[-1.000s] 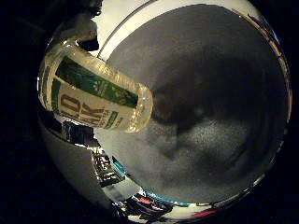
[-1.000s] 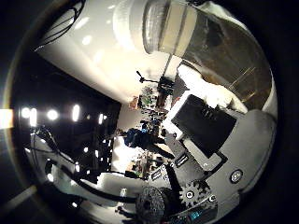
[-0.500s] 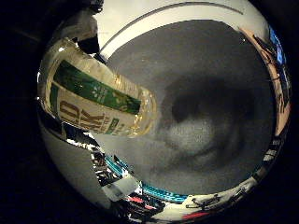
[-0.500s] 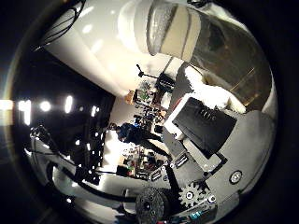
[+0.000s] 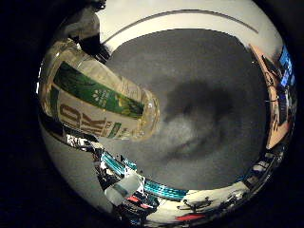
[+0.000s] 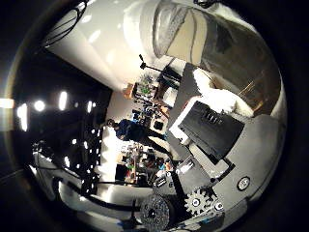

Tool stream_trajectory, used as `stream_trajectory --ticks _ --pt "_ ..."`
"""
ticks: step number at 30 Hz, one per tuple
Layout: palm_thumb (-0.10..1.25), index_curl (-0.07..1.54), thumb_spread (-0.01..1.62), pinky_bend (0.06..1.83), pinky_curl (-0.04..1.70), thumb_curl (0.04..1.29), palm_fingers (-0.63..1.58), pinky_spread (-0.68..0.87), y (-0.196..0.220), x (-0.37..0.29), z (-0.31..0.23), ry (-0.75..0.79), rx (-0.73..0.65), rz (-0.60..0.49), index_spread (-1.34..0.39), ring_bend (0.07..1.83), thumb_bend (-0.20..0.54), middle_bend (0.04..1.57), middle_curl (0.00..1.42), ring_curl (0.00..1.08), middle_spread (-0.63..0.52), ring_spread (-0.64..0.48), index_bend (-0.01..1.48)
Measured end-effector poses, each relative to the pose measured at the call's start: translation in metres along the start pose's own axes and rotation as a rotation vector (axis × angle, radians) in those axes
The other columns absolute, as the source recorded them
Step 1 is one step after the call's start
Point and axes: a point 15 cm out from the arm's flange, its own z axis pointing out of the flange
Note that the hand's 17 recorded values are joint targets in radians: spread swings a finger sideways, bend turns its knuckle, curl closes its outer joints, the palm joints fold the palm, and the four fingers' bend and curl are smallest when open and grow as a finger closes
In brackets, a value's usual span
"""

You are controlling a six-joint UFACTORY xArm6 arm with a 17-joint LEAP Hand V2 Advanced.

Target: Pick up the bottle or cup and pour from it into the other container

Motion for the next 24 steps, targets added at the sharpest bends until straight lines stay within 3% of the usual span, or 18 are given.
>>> stream_trajectory --ticks 18,24 --pt "1.10 0.78 0.29 1.23 0.92 0.95 1.10 -0.26 -0.023 -0.062 0.027 0.195 -0.162 -0.100 -0.19 1.24 -0.020 1.33 0.82 0.94 -0.14 -0.27 1.20" --pt "1.10 0.78 0.27 1.22 0.93 0.95 1.10 -0.26 -0.023 -0.083 0.046 0.276 -0.280 -0.150 -0.19 1.24 -0.021 1.33 0.82 0.94 -0.14 -0.28 1.21"
